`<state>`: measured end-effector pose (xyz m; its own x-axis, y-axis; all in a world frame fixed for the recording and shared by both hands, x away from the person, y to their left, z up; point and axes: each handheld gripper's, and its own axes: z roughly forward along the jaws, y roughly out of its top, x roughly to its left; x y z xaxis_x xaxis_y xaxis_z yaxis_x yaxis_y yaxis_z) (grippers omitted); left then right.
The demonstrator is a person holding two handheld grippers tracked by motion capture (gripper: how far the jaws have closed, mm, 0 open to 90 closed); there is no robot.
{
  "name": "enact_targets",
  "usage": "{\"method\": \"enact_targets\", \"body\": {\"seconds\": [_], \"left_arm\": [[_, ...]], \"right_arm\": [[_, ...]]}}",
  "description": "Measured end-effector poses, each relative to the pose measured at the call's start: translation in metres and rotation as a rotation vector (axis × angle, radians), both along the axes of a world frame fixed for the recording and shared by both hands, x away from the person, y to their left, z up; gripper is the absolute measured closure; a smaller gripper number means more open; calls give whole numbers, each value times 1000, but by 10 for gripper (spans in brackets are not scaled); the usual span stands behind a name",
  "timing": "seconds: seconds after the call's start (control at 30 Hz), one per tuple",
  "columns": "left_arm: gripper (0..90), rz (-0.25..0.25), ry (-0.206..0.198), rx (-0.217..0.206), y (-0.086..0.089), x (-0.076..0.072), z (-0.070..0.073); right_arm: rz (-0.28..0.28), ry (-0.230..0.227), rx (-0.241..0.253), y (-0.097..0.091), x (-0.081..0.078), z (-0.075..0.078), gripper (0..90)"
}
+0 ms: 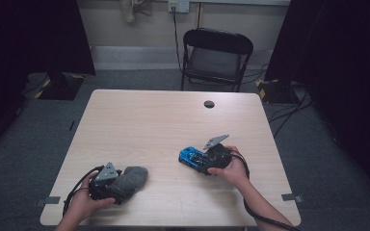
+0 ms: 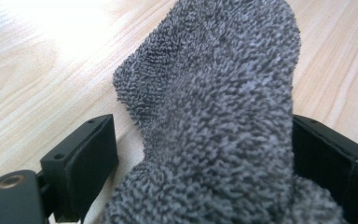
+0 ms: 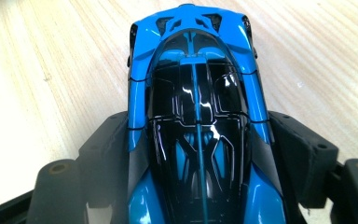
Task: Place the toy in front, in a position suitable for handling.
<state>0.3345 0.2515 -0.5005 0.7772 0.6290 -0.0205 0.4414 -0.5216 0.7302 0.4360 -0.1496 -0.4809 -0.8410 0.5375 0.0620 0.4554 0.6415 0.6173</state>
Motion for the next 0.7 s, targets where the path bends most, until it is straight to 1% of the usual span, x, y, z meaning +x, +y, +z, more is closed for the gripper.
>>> {"method": "enact_targets", "body": {"seconds": [0.07,0.17,0.3,0.37,0.43,0.57,0.63,0.7], "left_arm": [[104,0,0,0,0,0,0],[104,0,0,0,0,0,0],[104,0,0,0,0,0,0],[104,0,0,0,0,0,0],[104,0,0,0,0,0,0],[104,1,0,0,0,0,0],[103,2,0,0,0,0,0],[104,2,-1,0,0,0,0]], "right_arm": [[-5,-7,3,0,-1,0,260],[2,-9,7,-1,-1,-1,259],[2,1,22,-5,-2,-3,259],[9,0,19,-6,-2,-4,259],[10,-5,21,-7,-3,-5,258],[23,-27,10,-7,-4,-6,258],[21,-23,21,-7,-4,-6,257],[25,-28,24,-8,-4,-7,257]]}}
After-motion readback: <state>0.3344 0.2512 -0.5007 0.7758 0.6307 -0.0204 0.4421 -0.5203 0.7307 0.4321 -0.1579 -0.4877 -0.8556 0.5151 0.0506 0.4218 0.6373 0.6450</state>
